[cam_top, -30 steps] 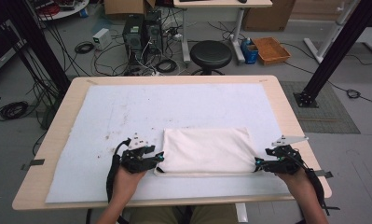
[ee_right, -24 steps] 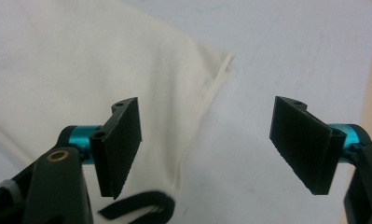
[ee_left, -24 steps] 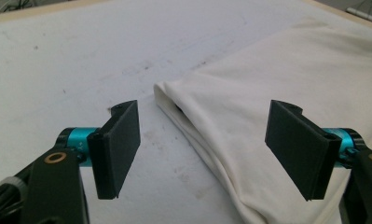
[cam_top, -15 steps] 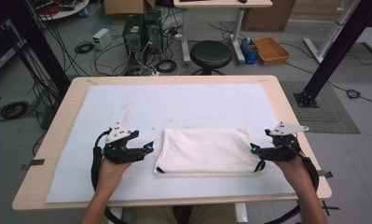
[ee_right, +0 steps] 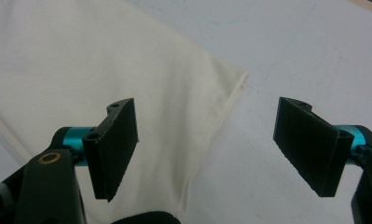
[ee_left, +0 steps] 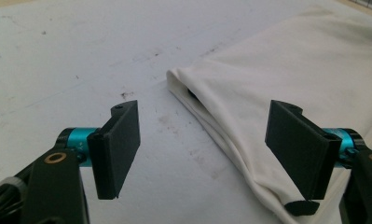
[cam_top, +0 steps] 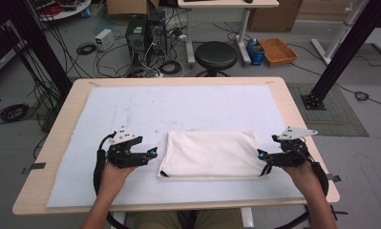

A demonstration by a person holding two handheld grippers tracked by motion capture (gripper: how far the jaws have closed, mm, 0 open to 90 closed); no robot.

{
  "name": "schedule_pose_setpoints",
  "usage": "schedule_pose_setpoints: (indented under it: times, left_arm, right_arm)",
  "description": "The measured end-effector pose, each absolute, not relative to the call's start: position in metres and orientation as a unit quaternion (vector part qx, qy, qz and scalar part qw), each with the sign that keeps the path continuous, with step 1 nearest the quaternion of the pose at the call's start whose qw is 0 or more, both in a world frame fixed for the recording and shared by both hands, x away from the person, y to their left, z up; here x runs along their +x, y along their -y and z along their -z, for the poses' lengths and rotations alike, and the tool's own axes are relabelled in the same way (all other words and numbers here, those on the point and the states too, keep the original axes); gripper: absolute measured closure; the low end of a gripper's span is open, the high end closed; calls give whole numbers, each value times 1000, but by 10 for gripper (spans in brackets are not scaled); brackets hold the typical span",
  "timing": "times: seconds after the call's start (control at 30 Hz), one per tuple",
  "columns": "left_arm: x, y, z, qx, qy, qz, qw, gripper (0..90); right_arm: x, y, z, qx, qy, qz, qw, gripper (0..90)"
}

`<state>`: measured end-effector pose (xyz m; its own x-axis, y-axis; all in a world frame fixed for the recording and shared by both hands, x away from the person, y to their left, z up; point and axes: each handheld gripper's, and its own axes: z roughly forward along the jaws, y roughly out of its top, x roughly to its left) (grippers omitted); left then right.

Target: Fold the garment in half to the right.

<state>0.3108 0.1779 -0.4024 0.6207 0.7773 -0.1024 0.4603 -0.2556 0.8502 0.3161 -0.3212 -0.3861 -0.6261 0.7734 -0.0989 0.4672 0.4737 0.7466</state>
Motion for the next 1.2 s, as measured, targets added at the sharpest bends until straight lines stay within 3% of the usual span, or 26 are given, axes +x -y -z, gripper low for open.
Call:
schedule_pose_setpoints:
  times: [0.23,0.37,0.6,0.87,1.2]
  left_arm:
    - [308,-169,400,785,-412,-154,437,264]
    - [303,-144,404,795,-426,-143,408,263]
    - [305,-127,421,772,-494,-139,376,268]
    - [306,-120,432,772,-504,-127,366,272]
    - [306,-115,440,783,-493,-141,354,375]
  right_arm:
    - [318,317,388,370,-836,-345,213,216]
    - [318,314,389,366,-839,-345,209,216]
    - [320,305,392,359,-845,-341,202,216]
    - [319,295,391,347,-851,-340,200,216]
    - [321,275,386,321,-863,-338,197,216]
